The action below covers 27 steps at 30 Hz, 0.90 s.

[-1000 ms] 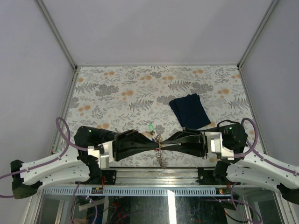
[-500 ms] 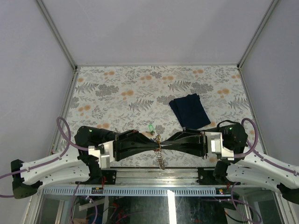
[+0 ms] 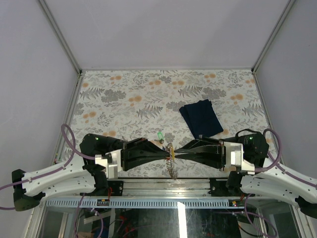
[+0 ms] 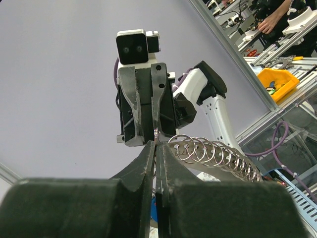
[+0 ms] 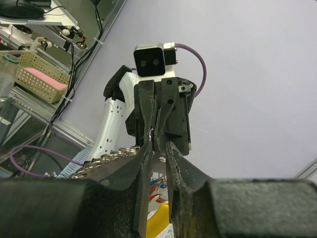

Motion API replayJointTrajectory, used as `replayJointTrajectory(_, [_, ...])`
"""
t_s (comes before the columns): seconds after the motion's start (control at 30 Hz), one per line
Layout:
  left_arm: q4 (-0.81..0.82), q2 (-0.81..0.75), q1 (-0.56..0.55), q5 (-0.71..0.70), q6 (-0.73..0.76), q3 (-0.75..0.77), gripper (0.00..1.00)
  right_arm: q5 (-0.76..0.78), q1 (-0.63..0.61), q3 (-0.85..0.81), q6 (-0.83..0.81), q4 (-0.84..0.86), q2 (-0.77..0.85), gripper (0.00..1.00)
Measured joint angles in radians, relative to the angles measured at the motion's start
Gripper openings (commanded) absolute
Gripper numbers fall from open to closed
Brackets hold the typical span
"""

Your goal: Put the keys on the keyring

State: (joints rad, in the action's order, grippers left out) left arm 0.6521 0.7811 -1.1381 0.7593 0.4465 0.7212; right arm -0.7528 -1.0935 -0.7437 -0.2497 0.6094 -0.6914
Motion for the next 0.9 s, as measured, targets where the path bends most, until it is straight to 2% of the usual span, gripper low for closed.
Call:
replayJointTrajectory(0.5, [0.002,0.005,0.000,0.000,0.000,0.000,0.00,-0.001,-0.002,-0.011,0.006,0.010,-0.023,0.26])
replayJointTrajectory(0.9, [-0.002,0.005,0.000,-0.007,0.004,0.000,0.00,0.002,-0.002,-0.011,0.006,0.005,-0.002,0.25])
